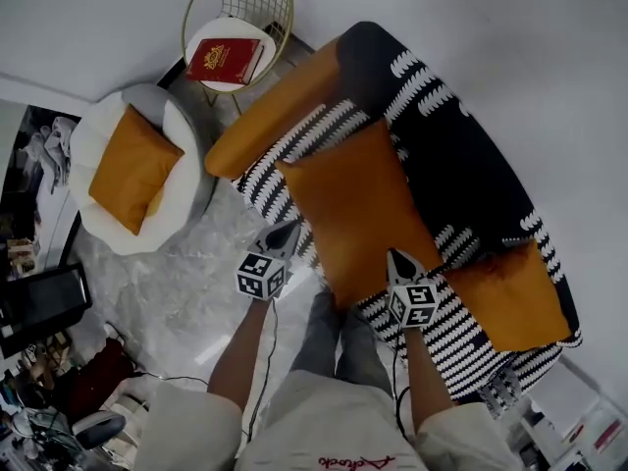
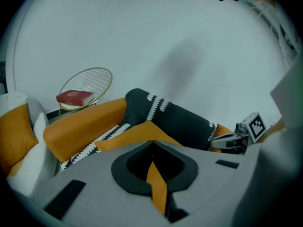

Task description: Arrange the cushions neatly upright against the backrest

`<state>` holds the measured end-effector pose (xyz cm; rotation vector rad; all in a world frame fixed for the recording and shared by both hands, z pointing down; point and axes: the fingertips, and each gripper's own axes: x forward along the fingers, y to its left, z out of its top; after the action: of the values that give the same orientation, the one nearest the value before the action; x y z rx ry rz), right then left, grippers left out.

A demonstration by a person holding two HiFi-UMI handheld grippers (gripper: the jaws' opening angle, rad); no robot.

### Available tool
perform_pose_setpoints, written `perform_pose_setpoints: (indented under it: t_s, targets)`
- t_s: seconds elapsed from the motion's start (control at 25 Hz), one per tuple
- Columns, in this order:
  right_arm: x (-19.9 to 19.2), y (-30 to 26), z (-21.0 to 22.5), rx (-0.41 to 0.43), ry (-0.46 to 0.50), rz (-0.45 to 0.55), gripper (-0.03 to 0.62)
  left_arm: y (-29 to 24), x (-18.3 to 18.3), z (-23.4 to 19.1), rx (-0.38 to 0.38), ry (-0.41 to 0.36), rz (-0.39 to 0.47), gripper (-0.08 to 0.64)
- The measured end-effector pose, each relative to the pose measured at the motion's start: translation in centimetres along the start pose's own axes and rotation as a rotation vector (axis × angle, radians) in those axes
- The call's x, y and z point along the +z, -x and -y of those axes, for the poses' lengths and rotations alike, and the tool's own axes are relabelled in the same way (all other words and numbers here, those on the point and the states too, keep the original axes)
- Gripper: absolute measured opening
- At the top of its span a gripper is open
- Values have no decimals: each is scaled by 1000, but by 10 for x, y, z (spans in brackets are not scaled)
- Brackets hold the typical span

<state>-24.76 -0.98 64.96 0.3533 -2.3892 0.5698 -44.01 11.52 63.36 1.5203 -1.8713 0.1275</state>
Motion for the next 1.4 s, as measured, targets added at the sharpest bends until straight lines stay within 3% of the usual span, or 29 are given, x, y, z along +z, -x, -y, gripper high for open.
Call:
perform_pose_setpoints:
  t_s: [0.48,0.68,1.0,1.4]
  targets:
    - [11,-25,19,71,-19,-6,28,-21,30,1,59,-22,-10,29]
    - [18,-27,13,65,-19,13,28,-23,32,4,30,-33,-36,29]
    - [17,-32,7,-61,-95,35,28,-48,33,-2,-109,-86,-118,29]
    - [-27,1,38,-314,-357,85,28,-115,48,25,-337,-264,-260,29]
